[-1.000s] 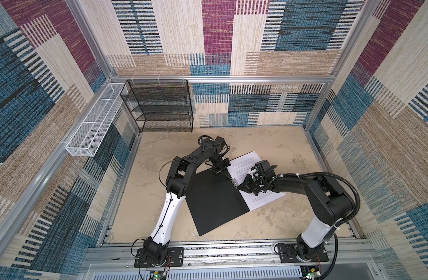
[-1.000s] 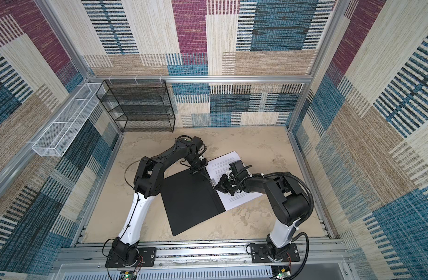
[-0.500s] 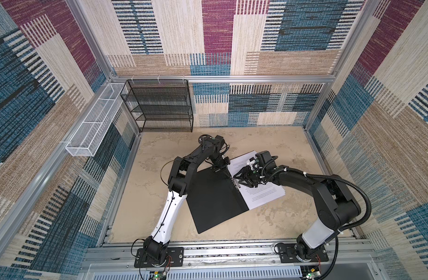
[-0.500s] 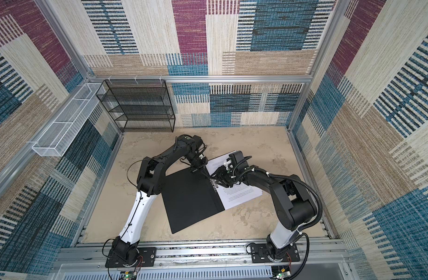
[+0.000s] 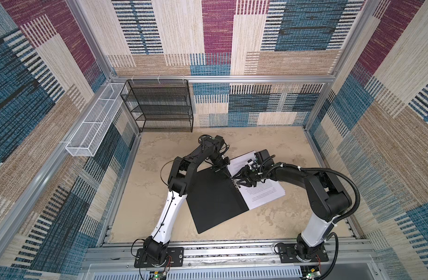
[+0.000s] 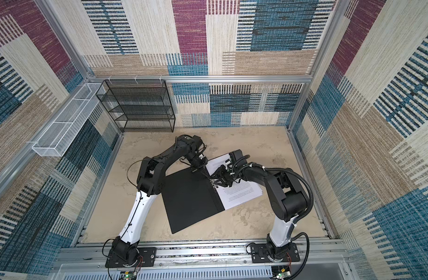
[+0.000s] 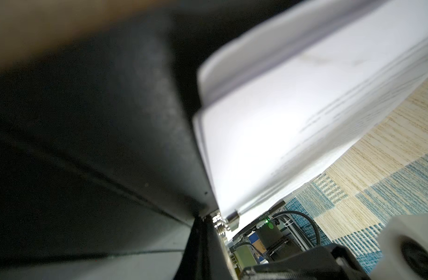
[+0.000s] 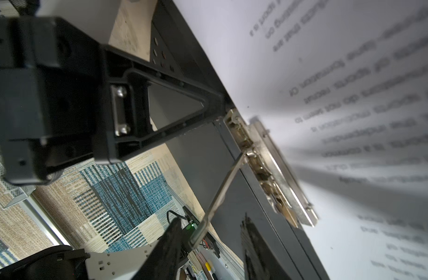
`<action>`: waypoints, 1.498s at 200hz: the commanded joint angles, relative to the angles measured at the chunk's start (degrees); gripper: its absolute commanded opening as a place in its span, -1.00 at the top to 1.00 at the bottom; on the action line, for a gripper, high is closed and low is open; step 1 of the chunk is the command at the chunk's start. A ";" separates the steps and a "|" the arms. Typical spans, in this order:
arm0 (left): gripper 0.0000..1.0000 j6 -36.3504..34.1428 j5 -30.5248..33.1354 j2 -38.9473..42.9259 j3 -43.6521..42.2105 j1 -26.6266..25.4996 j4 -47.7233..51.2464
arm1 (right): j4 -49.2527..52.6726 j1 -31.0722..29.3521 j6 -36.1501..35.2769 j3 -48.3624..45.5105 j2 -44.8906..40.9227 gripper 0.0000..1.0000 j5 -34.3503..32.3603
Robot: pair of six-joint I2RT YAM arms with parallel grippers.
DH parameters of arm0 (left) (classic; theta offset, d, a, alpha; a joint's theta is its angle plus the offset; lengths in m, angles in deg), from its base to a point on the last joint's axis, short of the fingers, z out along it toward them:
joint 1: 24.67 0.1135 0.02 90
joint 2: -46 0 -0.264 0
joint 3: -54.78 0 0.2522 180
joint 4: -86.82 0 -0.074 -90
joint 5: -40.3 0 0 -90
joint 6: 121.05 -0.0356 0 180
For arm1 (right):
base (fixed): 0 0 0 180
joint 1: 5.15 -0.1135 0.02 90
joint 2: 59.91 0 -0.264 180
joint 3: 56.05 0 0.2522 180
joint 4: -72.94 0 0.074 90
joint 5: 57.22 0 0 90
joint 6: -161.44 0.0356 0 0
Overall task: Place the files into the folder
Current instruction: 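Keep pressing the ring clip closed with the right gripper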
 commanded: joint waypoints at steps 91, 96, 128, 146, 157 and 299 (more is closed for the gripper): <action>1.00 -0.37 16.92 -1.94 -1.03 0.02 -2.38 | -1.83 1.78 1.64 0.23 2.22 0.42 5.87; 1.00 -0.31 16.94 -1.87 -1.02 0.08 -2.36 | -1.93 1.83 1.58 0.25 2.31 0.44 6.15; 1.00 -0.34 17.07 -1.93 -1.02 0.02 -2.35 | -2.04 1.84 1.29 0.24 2.66 0.50 6.89; 1.00 -0.38 16.98 -1.98 -1.02 0.02 -2.27 | -2.29 1.79 1.29 0.06 2.93 0.54 7.25; 1.00 -0.33 17.02 -1.99 -1.07 0.02 -2.27 | -2.20 1.82 1.27 -0.02 2.98 0.55 7.46; 1.00 -0.79 18.04 -3.03 -0.81 0.02 -2.33 | -2.86 1.84 -1.81 -3.56 1.19 1.00 8.27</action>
